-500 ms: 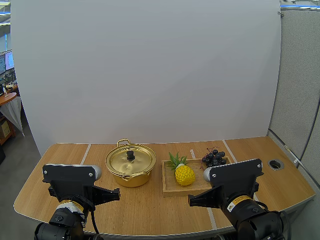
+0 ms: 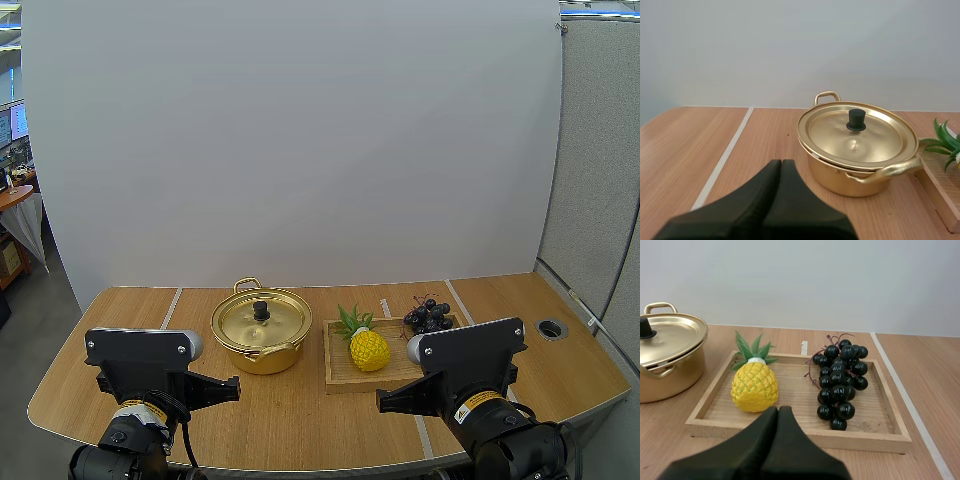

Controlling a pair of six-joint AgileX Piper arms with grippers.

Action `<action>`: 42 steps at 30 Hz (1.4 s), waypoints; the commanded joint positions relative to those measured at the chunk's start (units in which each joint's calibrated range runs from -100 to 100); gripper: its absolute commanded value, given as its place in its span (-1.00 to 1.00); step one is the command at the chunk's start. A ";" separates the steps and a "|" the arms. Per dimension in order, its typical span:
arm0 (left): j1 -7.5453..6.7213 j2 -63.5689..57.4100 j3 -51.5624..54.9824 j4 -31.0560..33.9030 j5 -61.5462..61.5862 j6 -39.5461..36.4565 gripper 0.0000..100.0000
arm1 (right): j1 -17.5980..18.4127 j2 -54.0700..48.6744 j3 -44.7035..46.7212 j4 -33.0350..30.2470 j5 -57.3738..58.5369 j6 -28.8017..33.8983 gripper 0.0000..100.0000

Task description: Open the pot, put the grape inside, and close it

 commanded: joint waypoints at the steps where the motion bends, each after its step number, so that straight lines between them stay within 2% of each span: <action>1: 0.05 -0.24 0.00 0.40 -1.26 -0.55 -1.00 | -0.14 -0.32 0.00 -0.32 -0.41 0.08 -1.00; 4: 0.05 -0.24 -0.25 0.40 -1.26 -0.55 -1.00 | -0.14 -0.32 0.00 -0.32 -1.91 0.08 -1.00; 9: 0.05 -0.24 -6.50 0.40 -1.26 -0.55 -1.00 | -0.14 -0.32 -1.42 -0.39 -2.70 -0.01 -1.00; 22: 0.05 -0.24 -29.00 0.40 -1.41 1.05 -1.00 | -0.14 -0.32 -27.50 -0.39 -1.09 -0.01 -1.00; 29: 0.05 -0.24 -41.71 0.40 -0.90 1.05 -1.00 | -0.14 -0.32 -40.42 -0.39 6.83 -0.01 -1.00; 32: 0.05 -0.24 -47.37 0.72 4.02 1.05 -1.00 | -0.14 -0.32 -45.11 -0.39 11.46 -0.01 -1.00; 38: 0.05 -0.24 -56.44 0.72 23.81 1.54 -1.00 | -0.14 -0.32 -54.47 -0.39 25.06 -0.01 -1.00; 42: 0.05 -0.24 -58.90 0.72 28.63 4.03 -1.00 | -0.14 -0.32 -59.10 -0.39 35.01 -0.01 -1.00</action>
